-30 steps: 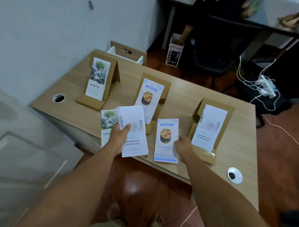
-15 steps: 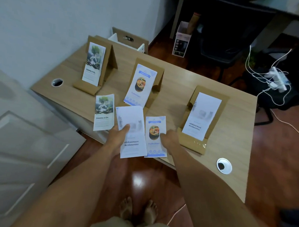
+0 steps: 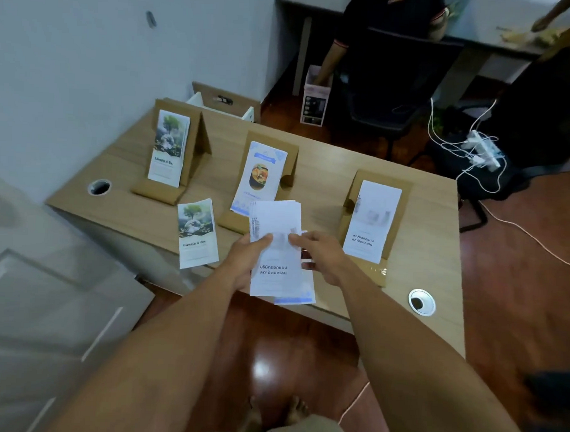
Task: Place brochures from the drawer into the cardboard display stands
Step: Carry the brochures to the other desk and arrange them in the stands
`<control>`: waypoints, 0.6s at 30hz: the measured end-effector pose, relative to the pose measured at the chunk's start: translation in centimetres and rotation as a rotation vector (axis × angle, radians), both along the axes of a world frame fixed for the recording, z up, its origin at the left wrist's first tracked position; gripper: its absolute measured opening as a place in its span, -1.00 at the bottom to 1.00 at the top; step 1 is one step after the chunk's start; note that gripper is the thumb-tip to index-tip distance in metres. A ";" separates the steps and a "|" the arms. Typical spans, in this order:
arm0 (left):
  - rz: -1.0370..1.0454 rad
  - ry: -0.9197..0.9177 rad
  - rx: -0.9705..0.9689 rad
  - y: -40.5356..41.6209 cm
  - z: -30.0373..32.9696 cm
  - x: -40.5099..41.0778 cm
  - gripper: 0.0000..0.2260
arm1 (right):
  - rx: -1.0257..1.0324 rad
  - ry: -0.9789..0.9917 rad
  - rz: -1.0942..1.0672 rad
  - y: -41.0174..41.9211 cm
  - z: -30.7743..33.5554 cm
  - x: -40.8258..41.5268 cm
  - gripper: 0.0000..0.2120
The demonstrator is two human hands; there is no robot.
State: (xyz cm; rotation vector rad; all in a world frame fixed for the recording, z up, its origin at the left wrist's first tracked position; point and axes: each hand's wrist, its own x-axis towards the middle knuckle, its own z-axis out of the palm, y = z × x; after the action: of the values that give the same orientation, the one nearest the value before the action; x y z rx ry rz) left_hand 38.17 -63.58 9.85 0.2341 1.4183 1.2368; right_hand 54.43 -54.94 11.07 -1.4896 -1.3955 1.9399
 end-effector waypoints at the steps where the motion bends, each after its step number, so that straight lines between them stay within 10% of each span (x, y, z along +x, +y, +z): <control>1: -0.018 -0.026 0.003 0.3 0.2 0.2 -0.69 | 0.012 0.011 -0.006 -0.1 0.0 0.2 -0.82; 18: -0.141 0.043 0.034 5.6 2.0 4.6 -0.79 | 0.081 -0.112 -0.160 2.9 1.2 8.3 -0.88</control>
State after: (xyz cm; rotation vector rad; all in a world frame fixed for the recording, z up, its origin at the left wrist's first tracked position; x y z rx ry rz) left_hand 42.76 -57.94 11.81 0.3792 1.3940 1.1465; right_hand 62.76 -52.07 12.32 -1.6393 -1.3388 1.7084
